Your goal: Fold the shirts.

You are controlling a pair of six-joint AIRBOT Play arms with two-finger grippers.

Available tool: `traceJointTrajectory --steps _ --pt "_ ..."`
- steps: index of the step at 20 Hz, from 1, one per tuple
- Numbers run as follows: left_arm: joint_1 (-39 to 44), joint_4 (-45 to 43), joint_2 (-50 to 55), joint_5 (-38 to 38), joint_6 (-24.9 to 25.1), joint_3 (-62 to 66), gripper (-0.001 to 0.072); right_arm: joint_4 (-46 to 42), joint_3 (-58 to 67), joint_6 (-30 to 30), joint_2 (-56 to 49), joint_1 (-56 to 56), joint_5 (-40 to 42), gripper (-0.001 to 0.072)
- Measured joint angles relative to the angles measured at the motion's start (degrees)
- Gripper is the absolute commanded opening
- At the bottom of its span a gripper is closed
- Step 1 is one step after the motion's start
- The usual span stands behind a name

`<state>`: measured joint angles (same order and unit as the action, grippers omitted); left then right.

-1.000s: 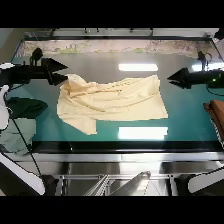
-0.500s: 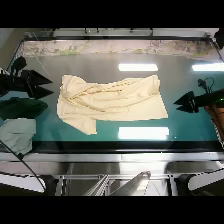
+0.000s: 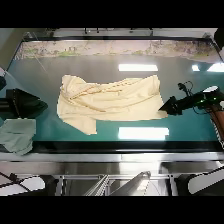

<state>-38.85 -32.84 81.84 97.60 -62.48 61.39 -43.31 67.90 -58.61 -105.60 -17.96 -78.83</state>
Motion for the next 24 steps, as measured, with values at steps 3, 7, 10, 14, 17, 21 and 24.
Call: traceJointTrajectory --steps 3,7,10,14,17,21,24 --pt "-1.9 -5.0 -1.0 -4.9 0.2 -4.8 0.0697 0.5 -0.2 0.2 -0.3 2.5 1.4 0.0017" --pt "-0.4 -8.8 1.5 -11.8 0.0 -9.3 0.0697 2.6 -0.2 0.4 -0.4 3.6 1.9 0.0017" --pt "3.5 -9.8 5.2 -16.5 0.0 -10.5 0.0697 3.3 -0.2 0.4 -0.4 3.8 1.9 0.0017" --pt "9.8 -8.1 10.3 -21.5 0.0 -10.6 0.0643 4.4 -0.2 0.4 -0.5 4.0 1.6 0.0017" --pt "14.2 -5.2 13.9 -24.0 0.3 -8.1 0.0619 4.6 -0.2 0.4 -0.5 4.0 0.7 0.0017" --pt "19.6 -5.0 17.5 -28.0 0.4 -2.7 0.011 5.5 -0.2 0.4 -0.5 4.0 -1.0 0.0017" --pt "22.5 -6.4 18.3 -27.5 0.4 0.7 0.0028 7.0 -0.2 0.9 -0.2 4.0 -3.0 0.0015"
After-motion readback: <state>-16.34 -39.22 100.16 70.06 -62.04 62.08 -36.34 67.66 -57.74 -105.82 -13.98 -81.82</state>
